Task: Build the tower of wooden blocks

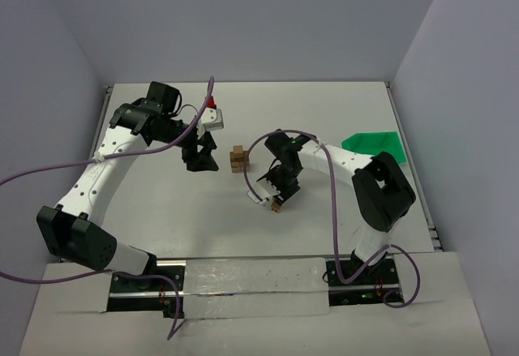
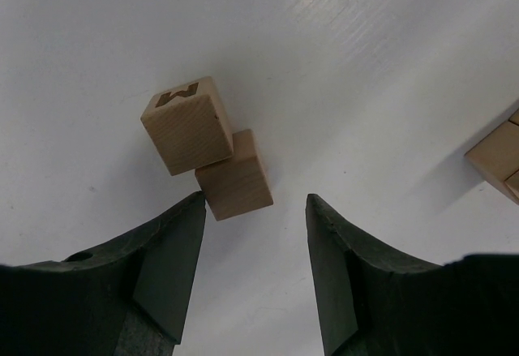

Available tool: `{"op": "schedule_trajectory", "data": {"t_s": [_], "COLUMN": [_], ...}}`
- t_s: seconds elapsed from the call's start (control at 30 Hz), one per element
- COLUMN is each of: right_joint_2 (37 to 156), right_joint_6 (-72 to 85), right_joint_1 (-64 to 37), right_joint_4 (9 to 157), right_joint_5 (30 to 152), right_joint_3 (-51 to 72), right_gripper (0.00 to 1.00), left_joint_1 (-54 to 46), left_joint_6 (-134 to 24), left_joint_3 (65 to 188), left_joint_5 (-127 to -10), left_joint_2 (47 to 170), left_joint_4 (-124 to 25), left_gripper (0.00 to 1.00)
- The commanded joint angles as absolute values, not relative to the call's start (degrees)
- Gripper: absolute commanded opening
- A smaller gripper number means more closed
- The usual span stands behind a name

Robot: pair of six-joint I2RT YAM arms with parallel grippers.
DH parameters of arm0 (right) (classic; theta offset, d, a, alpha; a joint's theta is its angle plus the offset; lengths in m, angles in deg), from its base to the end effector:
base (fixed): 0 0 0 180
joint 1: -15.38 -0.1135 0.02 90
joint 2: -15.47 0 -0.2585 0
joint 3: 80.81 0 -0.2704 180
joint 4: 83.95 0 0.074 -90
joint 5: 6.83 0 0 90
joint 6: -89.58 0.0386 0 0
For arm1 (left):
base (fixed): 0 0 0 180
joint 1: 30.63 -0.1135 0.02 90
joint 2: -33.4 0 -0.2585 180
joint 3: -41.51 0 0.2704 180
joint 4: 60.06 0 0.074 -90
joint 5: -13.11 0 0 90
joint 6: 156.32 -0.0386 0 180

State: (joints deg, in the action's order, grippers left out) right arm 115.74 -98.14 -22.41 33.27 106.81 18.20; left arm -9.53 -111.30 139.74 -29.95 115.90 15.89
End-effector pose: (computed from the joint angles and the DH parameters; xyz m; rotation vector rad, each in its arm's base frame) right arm 0.2564 0.2184 0.1703 -2.5963 1.0182 0.4089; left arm 0.2664 -0.1330 0.3560 1.5030 1.8152 -0.8657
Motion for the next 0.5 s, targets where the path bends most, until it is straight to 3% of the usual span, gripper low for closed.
{"op": "schedule_trajectory", "data": {"t_s": [0.0,0.47], "right_joint_2": [115.96,116.98], "right_joint_6": [-100.61,-100.96], "right_joint_1": [-23.12,-23.2], "right_joint_4": [32.84,34.45], "right_joint_5": [105.29,105.05], "right_joint_3": [18.87,20.14], "right_gripper": [0.59,0.49], "left_joint_1": [-9.63,-9.63], "left_joint_6": [-111.06,-110.86], "left_joint_3": [141.12,140.5], "left_joint_5": [-28.96,-29.65], "left_joint_2": [115.9,116.06], "left_joint_4": [13.88,13.28], "left_gripper": [0.77,0.77]}}
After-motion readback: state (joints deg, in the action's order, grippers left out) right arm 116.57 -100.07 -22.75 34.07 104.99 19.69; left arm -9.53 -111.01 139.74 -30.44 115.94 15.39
